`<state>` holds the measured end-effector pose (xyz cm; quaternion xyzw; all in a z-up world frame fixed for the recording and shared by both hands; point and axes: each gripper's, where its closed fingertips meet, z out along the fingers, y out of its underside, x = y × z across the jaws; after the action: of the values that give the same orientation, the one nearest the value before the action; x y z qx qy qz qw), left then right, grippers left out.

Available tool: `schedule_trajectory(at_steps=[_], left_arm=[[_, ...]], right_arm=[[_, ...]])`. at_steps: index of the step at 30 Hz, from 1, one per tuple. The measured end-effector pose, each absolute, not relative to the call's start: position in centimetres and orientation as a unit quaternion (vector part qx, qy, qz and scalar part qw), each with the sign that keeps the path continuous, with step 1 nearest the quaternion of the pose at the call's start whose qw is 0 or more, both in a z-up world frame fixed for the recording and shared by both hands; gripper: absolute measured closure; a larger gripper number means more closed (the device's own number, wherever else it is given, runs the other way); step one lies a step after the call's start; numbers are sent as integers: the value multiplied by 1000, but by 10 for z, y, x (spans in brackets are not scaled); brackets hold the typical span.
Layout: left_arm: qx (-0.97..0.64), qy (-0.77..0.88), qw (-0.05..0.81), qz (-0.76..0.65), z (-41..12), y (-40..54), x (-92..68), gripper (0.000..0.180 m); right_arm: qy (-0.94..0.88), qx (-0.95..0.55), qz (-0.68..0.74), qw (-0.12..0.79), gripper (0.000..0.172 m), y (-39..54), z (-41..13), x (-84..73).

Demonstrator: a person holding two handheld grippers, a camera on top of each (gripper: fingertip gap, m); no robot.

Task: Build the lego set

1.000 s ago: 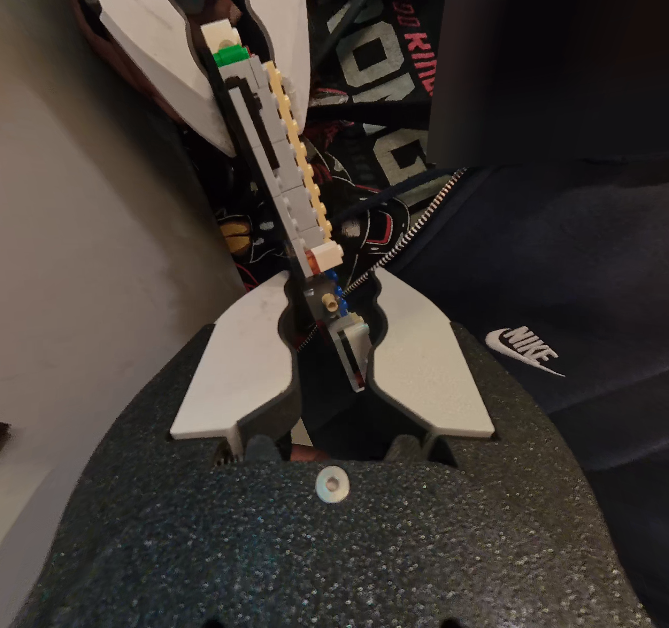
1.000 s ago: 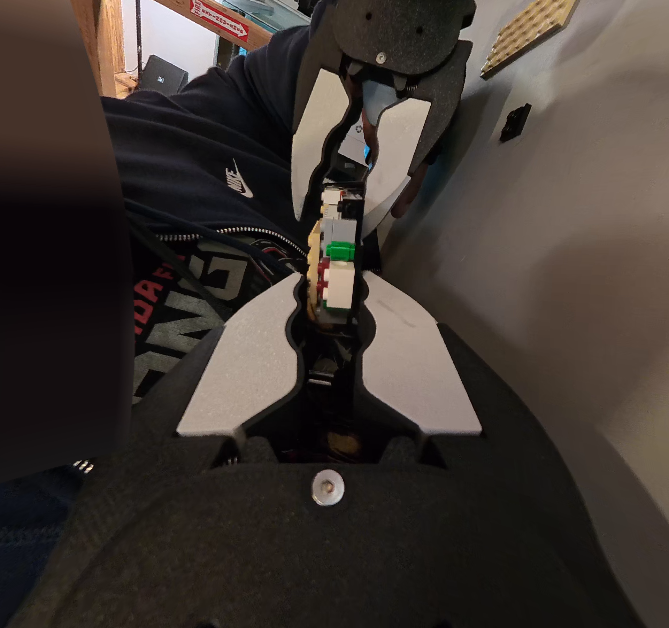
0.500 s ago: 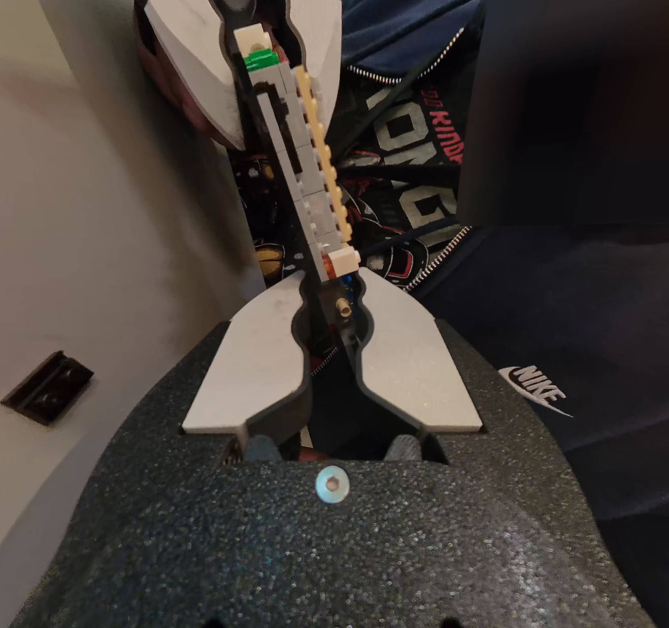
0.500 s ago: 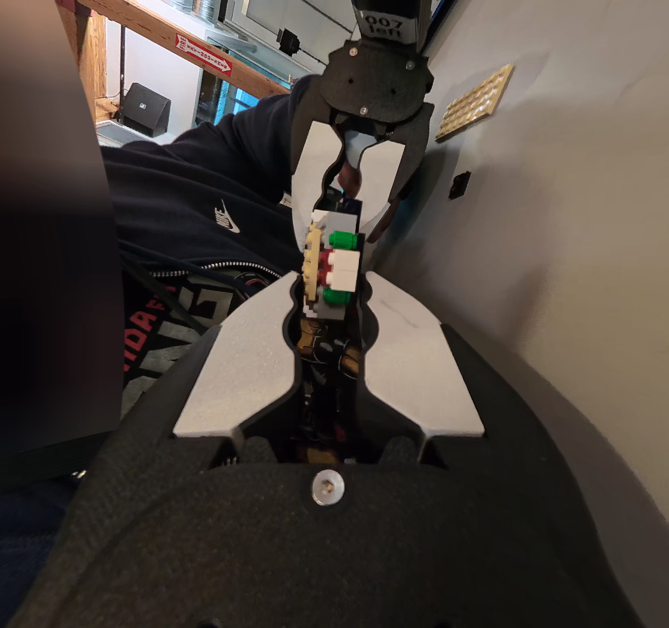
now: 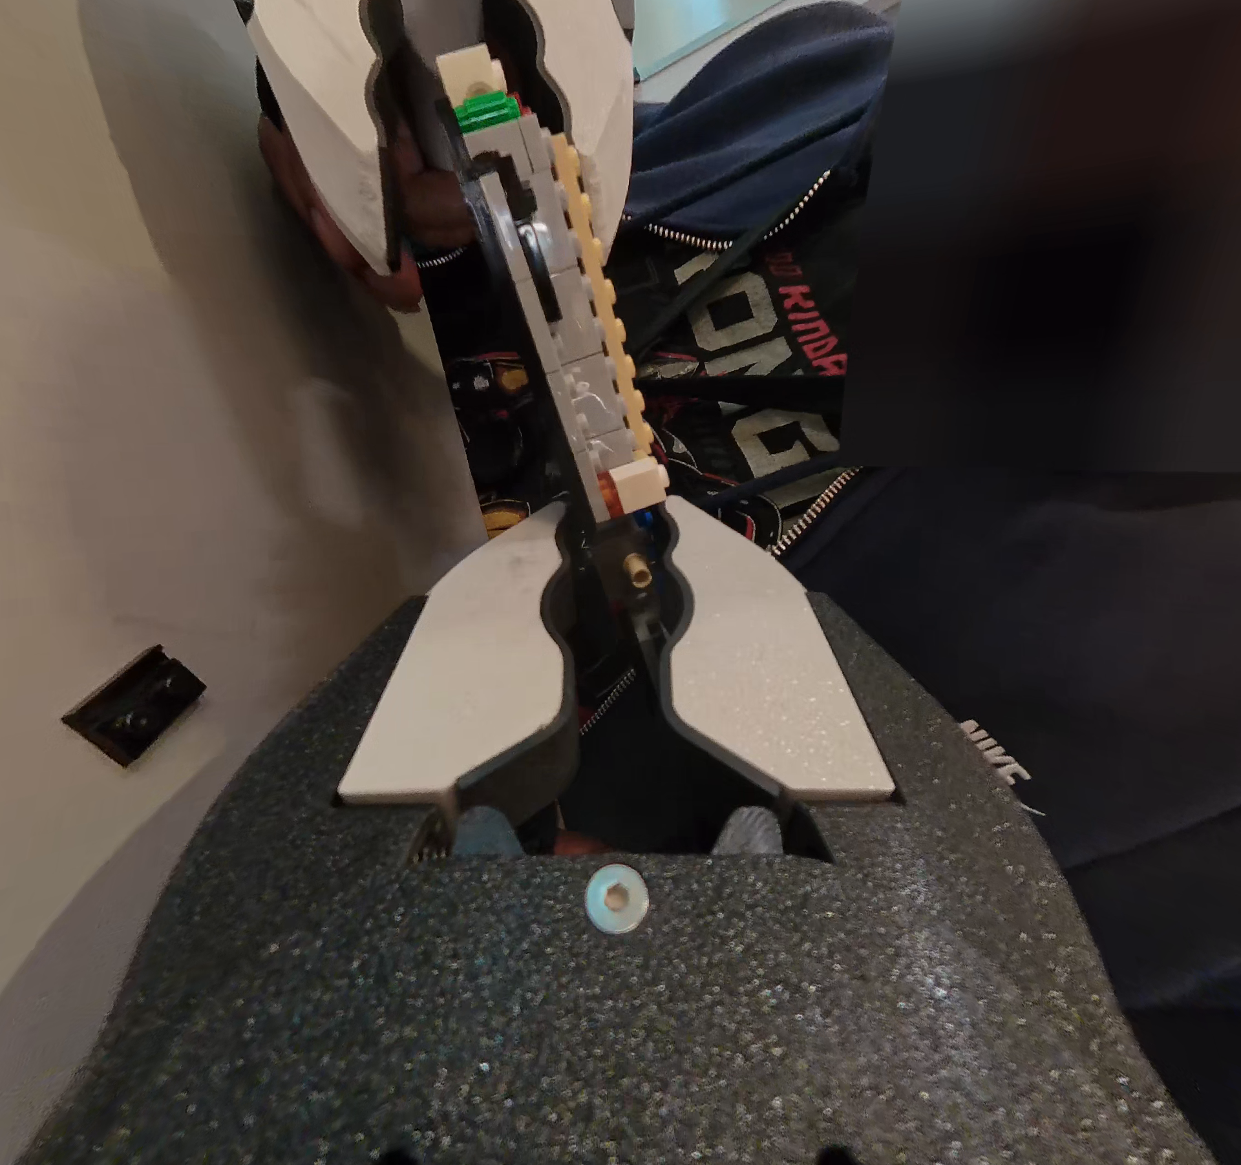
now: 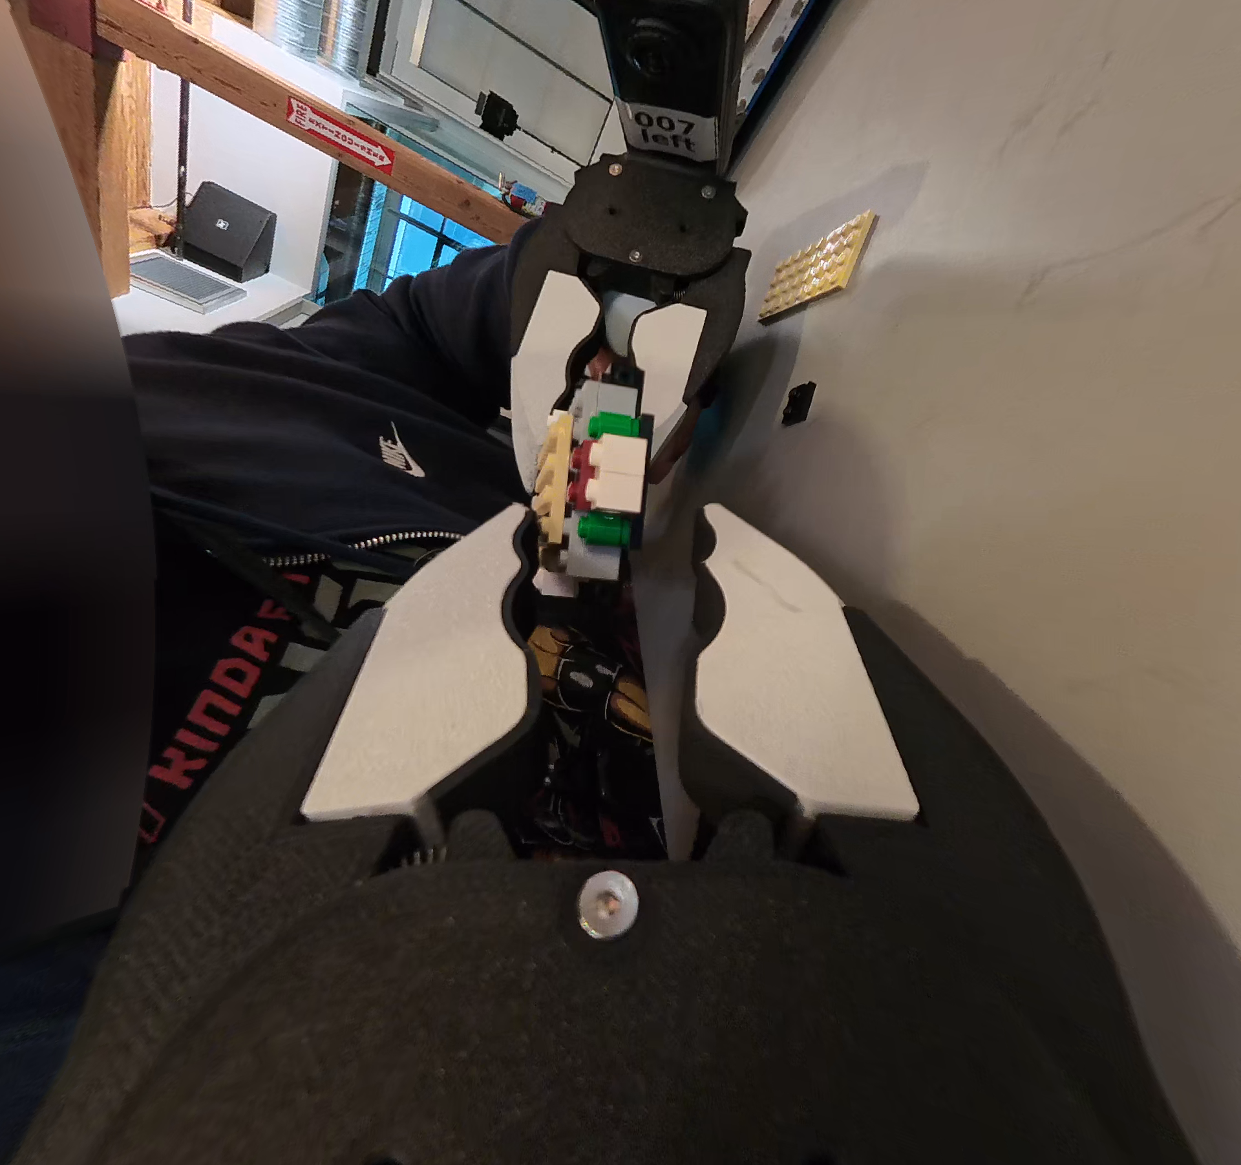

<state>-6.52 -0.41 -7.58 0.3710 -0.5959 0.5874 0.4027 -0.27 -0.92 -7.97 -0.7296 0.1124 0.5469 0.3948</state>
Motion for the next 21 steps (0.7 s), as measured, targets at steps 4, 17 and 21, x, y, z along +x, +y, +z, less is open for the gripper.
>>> schedule_trajectory(at_steps=[4, 17, 21], left_arm=[[385, -580, 397, 599, -73, -3, -59, 160], [439, -523, 356, 638, -73, 5, -37, 160], [455, -521, 339, 638, -74, 4, -32, 160]], right_arm=[[126, -727, 539, 405, 125, -6, -79, 4], [179, -717, 511, 439, 116, 10, -82, 19], [189, -705, 518, 446, 117, 15, -80, 17]])
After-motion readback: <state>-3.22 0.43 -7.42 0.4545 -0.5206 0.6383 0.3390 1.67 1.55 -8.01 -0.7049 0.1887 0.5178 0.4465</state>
